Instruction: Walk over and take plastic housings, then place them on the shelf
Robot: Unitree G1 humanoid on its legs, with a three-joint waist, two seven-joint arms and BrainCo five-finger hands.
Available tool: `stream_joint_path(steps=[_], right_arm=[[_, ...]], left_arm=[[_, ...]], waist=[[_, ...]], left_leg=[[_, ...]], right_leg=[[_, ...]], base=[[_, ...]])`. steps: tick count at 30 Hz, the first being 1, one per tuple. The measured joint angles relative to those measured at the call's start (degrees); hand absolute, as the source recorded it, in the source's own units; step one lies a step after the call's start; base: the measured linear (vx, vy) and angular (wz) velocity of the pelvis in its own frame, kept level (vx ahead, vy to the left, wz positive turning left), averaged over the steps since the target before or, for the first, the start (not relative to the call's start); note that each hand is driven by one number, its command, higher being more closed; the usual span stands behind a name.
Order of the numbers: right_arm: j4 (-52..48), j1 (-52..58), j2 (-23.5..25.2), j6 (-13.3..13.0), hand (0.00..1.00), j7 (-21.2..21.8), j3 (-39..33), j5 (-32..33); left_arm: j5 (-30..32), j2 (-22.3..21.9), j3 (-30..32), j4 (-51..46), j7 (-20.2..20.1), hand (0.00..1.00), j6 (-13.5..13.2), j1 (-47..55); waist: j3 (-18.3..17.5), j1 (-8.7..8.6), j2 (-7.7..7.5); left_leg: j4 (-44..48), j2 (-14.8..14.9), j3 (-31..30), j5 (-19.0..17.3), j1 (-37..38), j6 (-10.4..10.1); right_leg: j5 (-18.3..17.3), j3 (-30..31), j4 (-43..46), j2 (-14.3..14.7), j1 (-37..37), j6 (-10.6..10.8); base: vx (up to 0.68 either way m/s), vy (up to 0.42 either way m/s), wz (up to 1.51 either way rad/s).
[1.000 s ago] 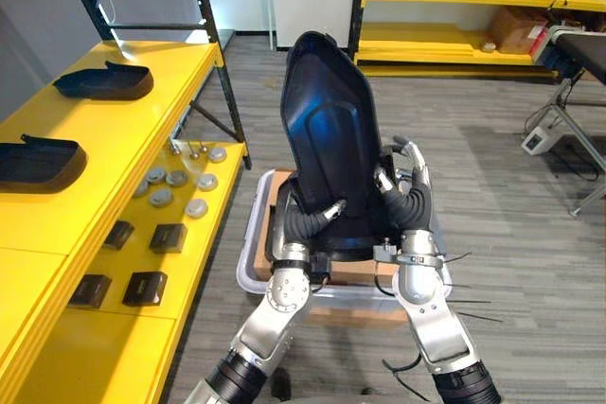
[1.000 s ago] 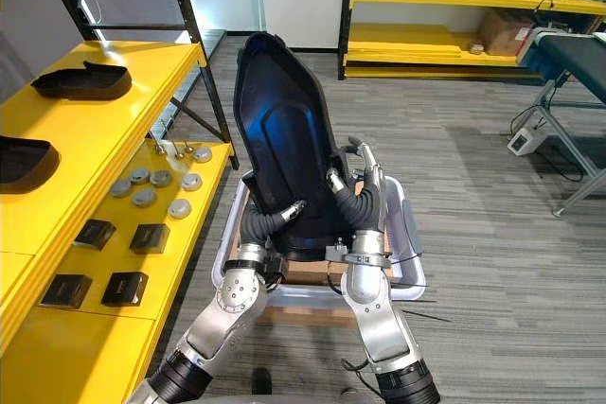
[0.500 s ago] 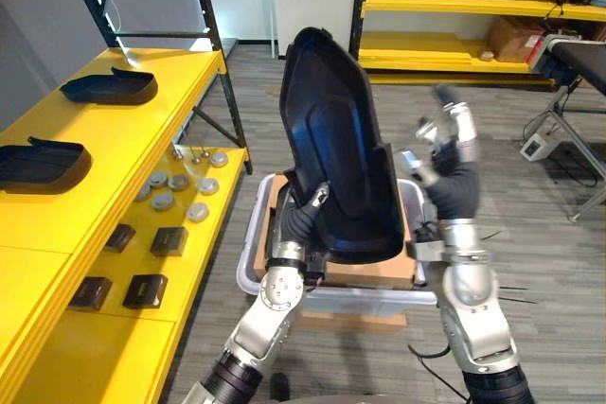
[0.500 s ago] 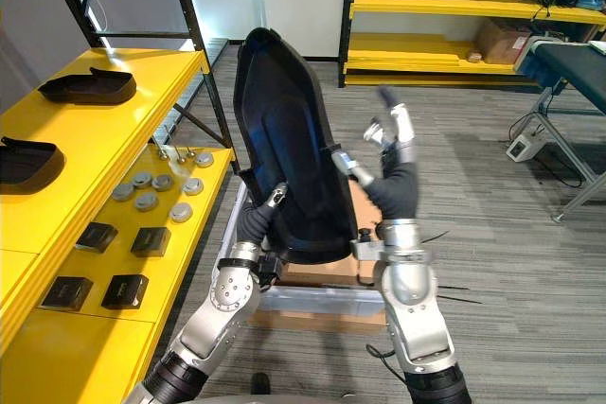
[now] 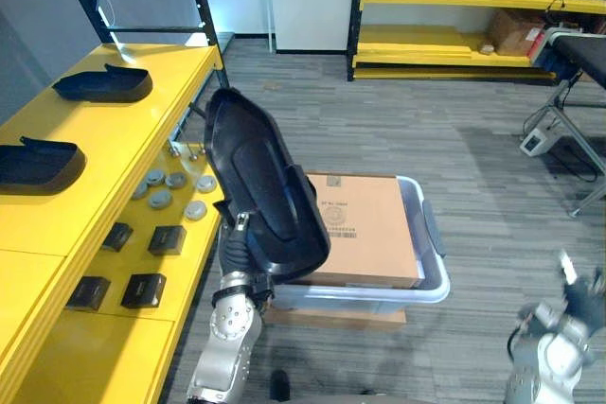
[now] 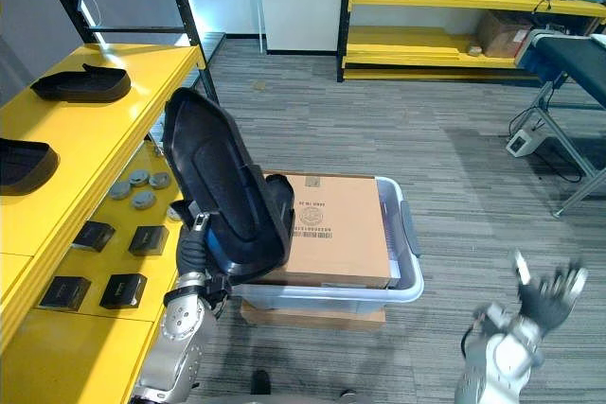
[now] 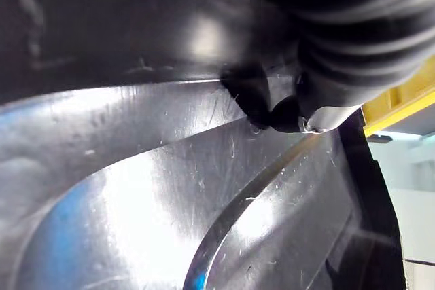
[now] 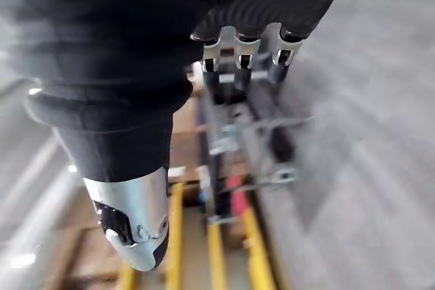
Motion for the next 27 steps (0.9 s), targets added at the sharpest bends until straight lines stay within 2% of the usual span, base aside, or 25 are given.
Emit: stream_joint_path(steps=[2,6,7,8,9,10,11,12,13,14,15,16,17,19,20,21,22,23,24,25,26,27], right_arm=[[8.58,0.40,0.99,1.67,0.00,3.54,1.37,-1.35],[15.45,0.31,2.20,3.32,0.00,5.91,6.17,-3.63],[15.42,0.26,2.50,3.79,0.00,5.92,8.29,-4.47],[15.47,0.07,2.65,3.84,0.00,6.15,8.99,-5.04],[15.43,0.04,2.82,3.85,0.00,6.18,8.76,-5.79],[15.76,0.09,3.14,3.75,0.00,6.31,8.34,-6.56],[16.77,-0.62,2.95,3.72,0.00,6.65,8.42,-6.97],[17.51,-1.28,2.09,3.97,0.00,6.87,8.45,-8.02],[17.58,-1.34,1.42,4.02,0.00,7.04,8.52,-8.88],[17.74,-1.26,0.84,4.14,0.00,7.07,8.55,-9.16],[18.67,-1.65,0.98,4.20,0.00,7.12,8.80,-9.88],[19.31,-2.22,0.87,4.21,0.00,7.12,8.81,-10.16],[20.32,-3.57,0.61,4.43,0.00,7.06,8.75,-10.15],[21.65,-6.35,0.76,5.19,0.00,7.11,8.76,-10.16],[21.81,-7.58,1.71,5.48,0.00,7.09,8.76,-10.15],[21.78,-8.03,2.00,5.52,0.00,7.09,8.78,-10.15],[21.73,-8.88,2.22,5.75,0.00,7.13,9.00,-10.23],[21.47,-9.44,2.32,6.25,0.00,7.20,9.15,-10.65],[21.38,-9.44,2.33,6.35,0.00,7.20,9.33,-10.68],[21.35,-9.40,2.41,6.42,0.00,7.30,10.58,-10.77],[20.94,-9.44,2.79,6.48,0.00,7.46,11.44,-11.01],[20.37,-9.36,2.97,6.47,0.00,7.58,11.61,-11.08]], left_arm=[[0.01,0.50,0.05,-0.49,-2.10,1.00,-0.32,1.15],[-0.01,0.45,-0.51,-3.73,-3.38,1.00,-0.44,3.45],[-0.01,0.01,-0.73,-4.74,-3.48,1.00,-0.87,3.58],[-0.04,-0.34,-1.22,-5.47,-3.58,1.00,-1.00,3.51],[-0.04,-0.68,-1.65,-5.74,-3.74,1.00,-1.03,3.23],[-0.04,-1.12,-1.75,-5.79,-4.09,1.00,-1.22,2.75],[-0.04,-1.37,-1.90,-5.76,-4.34,1.00,-1.31,2.10],[-0.04,-1.90,-2.36,-5.74,-4.28,1.00,-1.42,1.63],[-0.06,-2.12,-2.96,-5.42,-4.28,1.00,-1.45,1.05],[-0.07,-2.10,-3.43,-4.66,-4.27,1.00,-1.56,0.46],[-0.14,-0.79,-4.52,-3.35,-4.32,1.00,-1.62,-1.44],[-0.20,-0.52,-5.10,-3.21,-4.38,1.00,-1.69,-2.16],[-1.12,-0.26,-6.27,-3.13,-4.56,1.00,-2.15,-3.33],[-2.33,0.02,-6.66,-2.88,-4.63,1.00,-2.25,-3.55],[-2.65,-0.13,-6.78,-2.23,-4.88,1.00,-2.24,-3.68],[-2.81,-0.18,-7.03,-1.84,-5.09,1.00,-2.24,-3.71],[-3.14,-0.13,-7.72,-1.63,-5.44,1.00,-2.23,-3.73],[-3.20,-0.03,-8.54,-1.54,-5.63,1.00,-2.11,-3.93],[-3.20,0.01,-9.20,-1.50,-5.73,1.00,-2.06,-4.06],[-3.11,0.01,-9.58,-1.41,-5.68,1.00,-2.06,-4.40],[-3.08,-0.06,-9.72,-1.18,-5.39,1.00,-2.07,-4.75],[-3.03,-0.05,-9.51,-0.87,-5.15,1.00,-2.09,-4.84]], waist=[[0.20,-0.03,-0.11],[2.35,0.60,-0.91],[3.42,0.70,-0.56],[4.24,0.73,-0.77],[4.25,0.67,-0.57],[5.01,0.66,-1.82],[5.53,0.64,-1.80],[5.74,0.63,-0.90],[5.77,0.15,0.23],[5.97,-0.28,-0.19],[5.99,-1.19,-0.45],[5.90,-1.19,-0.35],[5.77,-1.12,0.09],[6.14,-0.82,-0.62],[6.29,-0.72,-1.16],[6.28,-0.75,-1.15],[6.34,-0.87,-1.25],[6.62,-1.18,-1.52],[6.33,-1.23,-0.83],[6.71,-1.28,-0.94],[7.28,-1.23,-0.91],[7.36,-1.29,-0.91]], left_leg=[[0.00,-0.11,-0.75,0.02,0.27,0.02],[0.43,-0.42,-2.55,-0.66,-0.19,0.02],[2.38,-1.10,-4.66,-0.74,-2.10,0.10],[3.66,-1.25,-4.05,-1.88,-4.19,1.66],[4.23,-1.34,-1.41,-4.22,-5.67,4.99],[5.62,-1.15,3.76,-6.28,-6.69,7.96],[9.53,0.49,11.93,-7.40,-9.03,9.44],[14.15,3.32,22.89,-8.91,-10.68,11.17],[15.01,5.58,30.09,-9.36,-10.08,11.32],[14.82,6.11,34.26,-9.39,-9.38,11.33],[14.96,6.87,42.71,-10.31,-7.55,11.06],[15.22,7.08,45.49,-10.13,-7.45,10.82],[15.20,6.37,46.11,-9.06,-8.04,9.34],[16.68,4.52,43.42,-10.21,-8.56,9.79],[18.84,3.78,41.63,-12.48,-8.55,9.52],[19.78,3.57,40.80,-13.53,-8.55,9.66],[21.45,2.61,38.98,-15.26,-8.33,9.55],[22.29,1.28,36.87,-16.66,-7.71,10.20],[22.32,0.73,35.81,-17.34,-7.07,10.06],[22.09,-0.10,33.13,-17.98,-5.81,9.83],[20.90,-0.86,30.87,-18.03,-3.80,9.79],[20.11,-1.21,30.10,-18.01,-2.74,9.75]], right_leg=[[-0.45,-0.81,0.00,-0.06,0.62,-0.29],[-3.37,-2.63,3.37,-0.34,0.85,0.15],[-4.15,-5.06,5.08,-0.78,0.82,0.62],[-4.61,-9.24,6.26,-1.56,0.85,0.47],[-4.54,-13.09,6.22,-2.54,1.26,0.41],[-4.51,-16.39,5.78,-4.35,1.82,0.36],[-4.85,-20.46,6.39,-5.54,2.10,0.22],[-5.87,-24.77,8.01,-6.09,2.62,0.81],[-6.90,-28.57,9.37,-5.94,4.02,1.64],[-7.09,-30.98,9.54,-6.49,5.17,1.93],[-7.07,-34.99,8.99,-7.44,7.21,2.04],[-7.35,-36.42,8.98,-7.76,7.69,2.65],[-8.00,-38.62,8.99,-8.40,8.58,3.94],[-7.88,-41.03,9.08,-9.39,10.58,4.23],[-7.87,-42.25,10.96,-10.76,12.08,4.22],[-7.87,-42.48,13.20,-11.90,12.47,4.21],[-7.77,-41.88,20.03,-15.30,12.38,3.66],[-6.30,-37.41,29.44,-19.11,10.46,-1.59],[-4.56,-33.78,34.27,-20.53,8.85,-4.58],[-7.66,-24.37,40.42,-20.16,4.59,-3.46],[-12.04,-18.21,42.23,-17.65,1.13,-1.96],[-13.60,-16.43,41.76,-16.57,-0.38,-1.87]], base=[[-0.01,-0.005,0.14],[-0.05,-0.015,0.47],[-0.07,-0.025,1.25],[-0.06,-0.018,1.73],[-0.05,0.005,1.94],[0.00,0.036,1.95],[0.01,0.079,2.08],[0.02,0.076,2.07],[0.04,0.064,1.90],[0.13,0.105,2.26],[0.15,0.120,1.96],[0.21,0.144,2.12],[0.16,0.105,1.38],[0.15,0.103,1.02],[0.13,0.091,0.66],[0.18,0.143,0.81],[0.21,0.194,0.89],[0.23,0.213,0.91],[0.27,0.237,0.92],[0.31,0.205,0.92],[0.30,0.188,0.91],[0.28,0.132,0.85]])
